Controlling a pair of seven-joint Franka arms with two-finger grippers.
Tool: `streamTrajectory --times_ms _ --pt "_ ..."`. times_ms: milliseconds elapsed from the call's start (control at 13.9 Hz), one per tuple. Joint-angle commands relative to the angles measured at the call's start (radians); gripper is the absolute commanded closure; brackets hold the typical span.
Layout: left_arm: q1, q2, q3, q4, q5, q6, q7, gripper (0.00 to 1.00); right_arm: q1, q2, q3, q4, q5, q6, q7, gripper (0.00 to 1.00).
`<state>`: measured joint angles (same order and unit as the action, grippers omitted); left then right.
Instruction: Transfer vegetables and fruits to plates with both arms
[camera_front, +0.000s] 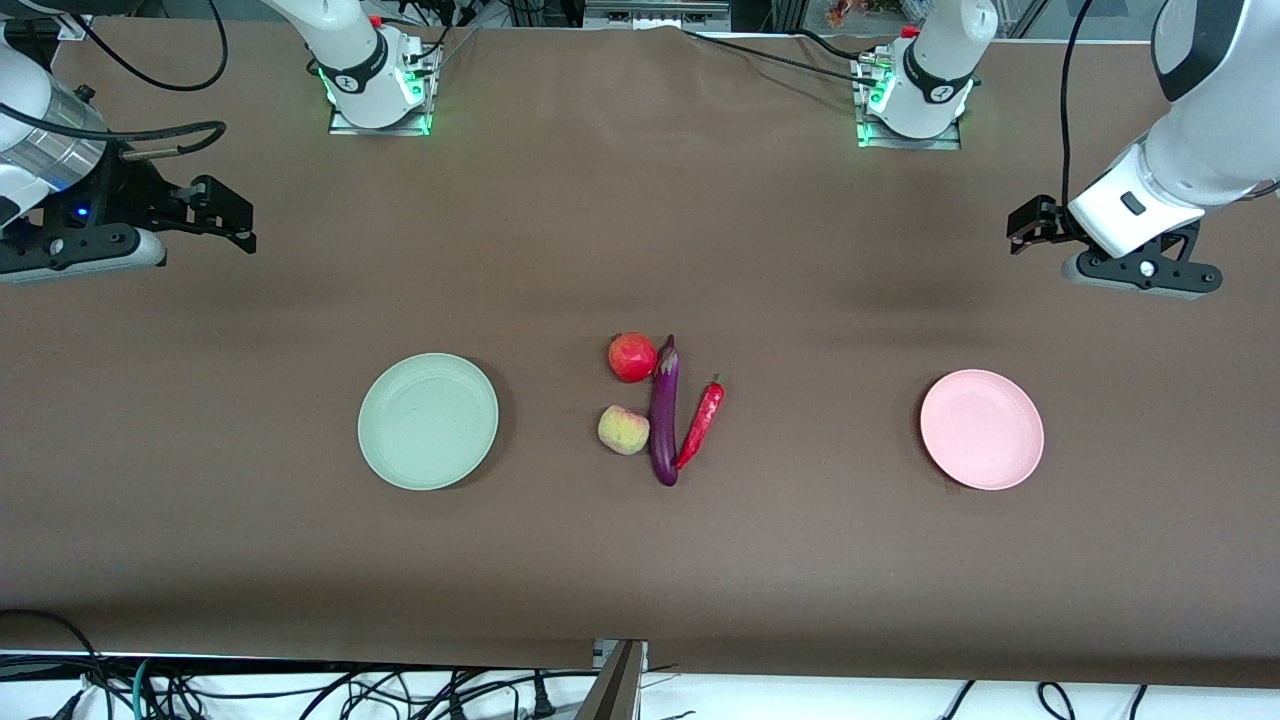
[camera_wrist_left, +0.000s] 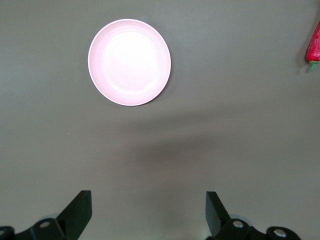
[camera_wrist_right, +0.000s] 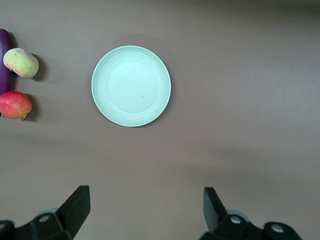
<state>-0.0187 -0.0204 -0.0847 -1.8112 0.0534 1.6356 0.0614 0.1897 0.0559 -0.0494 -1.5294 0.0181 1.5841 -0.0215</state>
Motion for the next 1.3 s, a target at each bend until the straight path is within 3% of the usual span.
streamTrajectory --times_ms 0,216,577,793,1081,1225 --pt "-0.023 0.092 -0.036 0.104 -0.007 -0.057 0.002 0.0 0.002 -0.014 0.002 -0.008 0.003 0.007 0.005 0.0" --pt "-0.091 0.221 -0.037 0.22 -0.02 -0.05 -0.003 0.0 0.004 -0.014 0.003 -0.006 0.003 0.007 0.005 0.0" --pt "-0.263 0.537 -0.047 0.482 -0.027 0.019 -0.086 0.0 0.004 -0.014 0.003 0.0 0.006 0.008 0.005 0.0" --pt "-0.362 0.638 -0.05 0.483 -0.012 0.194 -0.107 0.0 0.004 -0.013 0.002 0.001 0.006 0.019 0.006 0.0" --pt "-0.408 0.758 -0.052 0.444 -0.007 0.445 -0.107 0.0 0.004 -0.011 0.003 0.002 0.006 0.02 0.006 0.0" --pt "-0.429 0.796 -0.049 0.426 -0.006 0.51 -0.107 0.0 0.004 -0.01 0.003 0.002 0.006 0.02 0.006 0.0"
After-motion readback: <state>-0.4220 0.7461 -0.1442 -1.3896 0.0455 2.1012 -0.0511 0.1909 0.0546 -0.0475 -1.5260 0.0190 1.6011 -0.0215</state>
